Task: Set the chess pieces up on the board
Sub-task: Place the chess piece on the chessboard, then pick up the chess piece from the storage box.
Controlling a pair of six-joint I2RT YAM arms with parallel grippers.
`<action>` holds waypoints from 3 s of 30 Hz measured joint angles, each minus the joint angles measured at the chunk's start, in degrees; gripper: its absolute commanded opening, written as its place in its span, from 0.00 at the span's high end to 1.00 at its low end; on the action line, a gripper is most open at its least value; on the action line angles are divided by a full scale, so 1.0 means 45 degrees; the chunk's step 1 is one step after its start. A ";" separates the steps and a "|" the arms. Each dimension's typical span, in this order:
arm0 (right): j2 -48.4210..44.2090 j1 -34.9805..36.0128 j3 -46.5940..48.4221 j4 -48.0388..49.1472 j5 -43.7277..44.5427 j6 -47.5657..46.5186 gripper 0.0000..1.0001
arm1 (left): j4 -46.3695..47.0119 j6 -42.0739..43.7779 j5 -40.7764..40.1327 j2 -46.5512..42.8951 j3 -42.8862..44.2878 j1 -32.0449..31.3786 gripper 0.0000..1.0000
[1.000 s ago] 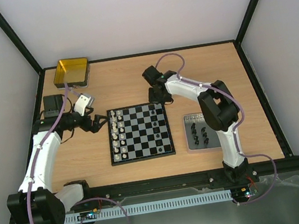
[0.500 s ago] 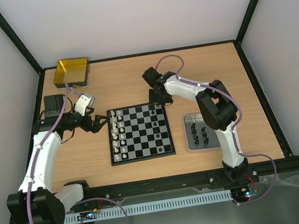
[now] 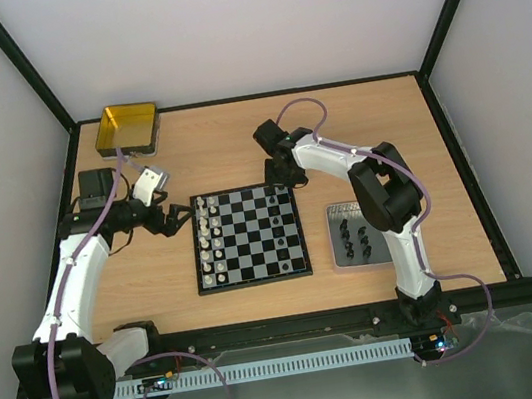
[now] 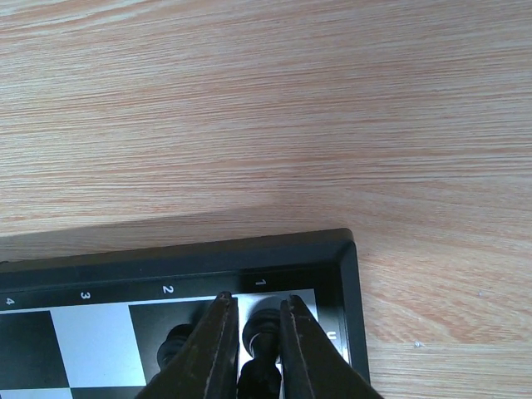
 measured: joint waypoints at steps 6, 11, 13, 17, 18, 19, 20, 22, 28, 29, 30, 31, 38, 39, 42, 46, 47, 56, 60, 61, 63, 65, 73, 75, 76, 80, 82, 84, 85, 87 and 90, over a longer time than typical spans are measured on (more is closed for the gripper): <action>0.0000 0.0000 0.0000 0.0000 -0.0034 0.0000 0.81 | 0.0000 -0.0010 -0.0005 0.0000 -0.0058 -0.0005 0.01; 0.0000 0.0000 0.0000 0.0005 -0.0039 0.0049 0.72 | 0.0000 -0.0019 -0.0010 0.0000 -0.0073 -0.0005 0.01; 0.0000 0.0000 -0.0005 -0.0005 -0.0039 0.0049 0.72 | 0.0000 -0.0024 -0.0019 0.0000 -0.0073 -0.0005 0.01; -0.0015 0.0000 -0.0010 -0.0034 0.0083 0.0068 0.72 | 0.0000 -0.0024 -0.0053 0.0000 -0.0078 -0.0010 0.01; -0.0029 0.0000 -0.0010 -0.0063 0.0151 0.0083 0.72 | 0.0000 -0.0024 -0.0058 0.0000 -0.0078 -0.0015 0.01; -0.0078 0.0000 -0.0010 -0.0117 0.0282 0.0097 0.72 | 0.0000 -0.0024 -0.0063 0.0000 -0.0078 -0.0015 0.01; -0.0155 0.0000 -0.0010 -0.0194 0.0432 0.0107 0.72 | 0.0005 -0.0029 -0.0073 0.0000 -0.0078 -0.0029 0.01; -0.0418 -0.0015 -0.0024 -0.0311 0.0777 0.0155 0.71 | 0.0005 -0.0029 -0.0083 0.0000 -0.0078 -0.0039 0.01; -0.3395 -0.0432 -0.1467 -0.0325 0.1812 0.0534 0.71 | 0.0005 -0.0044 -0.0092 0.0000 -0.0078 -0.0063 0.01; -0.4177 -0.0631 -0.1948 -0.0325 0.1982 0.0631 0.71 | 0.0005 -0.0053 -0.0092 0.0000 -0.0078 -0.0068 0.01; -0.5153 -0.0899 -0.2686 -0.0228 0.2161 0.0738 0.71 | 0.0010 -0.0073 -0.0097 0.0000 -0.0078 -0.0073 0.01; -0.5829 -0.1059 -0.3240 -0.0223 0.2307 0.0865 0.71 | 0.0010 -0.0078 -0.0097 0.0000 -0.0078 -0.0092 0.01; -0.8738 -0.1807 -0.8000 -0.0316 0.2424 0.1768 0.65 | 0.0034 -0.0087 -0.0204 0.0019 -0.0078 -0.0384 0.01; -0.8884 -0.1846 -0.8359 -0.0452 0.2331 0.1860 0.65 | 0.0049 -0.0087 -0.0238 0.0049 -0.0078 -0.0476 0.01; -0.9398 -0.1899 -0.8772 -0.0641 0.2234 0.2186 0.64 | 0.0097 -0.0121 -0.0355 0.0141 -0.0078 -0.0704 0.01; -1.0622 -0.1923 -0.9350 -0.0670 0.2200 0.2735 0.59 | 0.0112 -0.0146 -0.0486 0.0151 -0.0078 -0.0860 0.01; -1.0846 -0.1928 -0.9471 -0.0685 0.2200 0.2861 0.59 | 0.0112 -0.0155 -0.0520 0.0151 -0.0083 -0.0874 0.01; -1.1312 -0.2011 -1.0919 -0.0665 0.1535 0.3473 0.62 | 0.0112 -0.0243 -0.0622 0.0151 -0.0083 -0.0923 0.01; -1.1317 -0.2055 -1.1181 -0.0651 0.1365 0.3546 0.64 | 0.0107 -0.0282 -0.0627 0.0151 -0.0083 -0.0933 0.01; -1.1317 -0.2074 -1.1191 -0.0646 0.1331 0.3546 0.65 | 0.0107 -0.0282 -0.0627 0.0151 -0.0083 -0.0942 0.01; -1.1317 -0.2161 -1.1210 -0.0593 0.1282 0.3541 0.66 | 0.0112 -0.0296 -0.0631 0.0151 -0.0083 -0.0957 0.01; -1.1312 -0.2268 -1.1215 -0.0549 0.1253 0.3531 0.68 | 0.0112 -0.0306 -0.0631 0.0151 -0.0083 -0.0981 0.01; -1.1166 -0.2817 -1.1215 -0.0287 0.1175 0.3274 0.68 | 0.0112 -0.0316 -0.0651 0.0151 -0.0083 -0.0991 0.01; -1.1030 -0.2861 -1.1239 -0.0180 0.1103 0.3196 0.68 | 0.0112 -0.0316 -0.0656 0.0151 -0.0083 -0.0991 0.01; -1.0982 -0.2880 -1.1259 -0.0136 0.1059 0.3172 0.68 | 0.0112 -0.0316 -0.0656 0.0155 -0.0083 -0.0996 0.01; -1.0802 -0.2900 -1.1351 0.0073 0.0835 0.3070 0.69 | 0.0112 -0.0316 -0.0665 0.0165 -0.0083 -0.1015 0.01; -1.0724 -0.2900 -1.1380 0.0160 0.0738 0.3002 0.69 | 0.0112 -0.0316 -0.0675 0.0165 -0.0083 -0.1039 0.01; -1.0676 -0.2900 -1.1453 0.0267 0.0646 0.2953 0.69 | 0.0112 -0.0316 -0.0704 0.0165 -0.0083 -0.1064 0.01; -1.0671 -0.2900 -1.1487 0.0311 0.0622 0.2943 0.69 | 0.0112 -0.0316 -0.0719 0.0165 -0.0083 -0.1064 0.01; -1.0656 -0.2900 -1.1545 0.0389 0.0602 0.2914 0.70 | 0.0117 -0.0321 -0.0753 0.0165 -0.0083 -0.1064 0.01; -1.0618 -0.2905 -1.1618 0.0442 0.0588 0.2905 0.72 | 0.0126 -0.0325 -0.0767 0.0165 -0.0083 -0.1093 0.01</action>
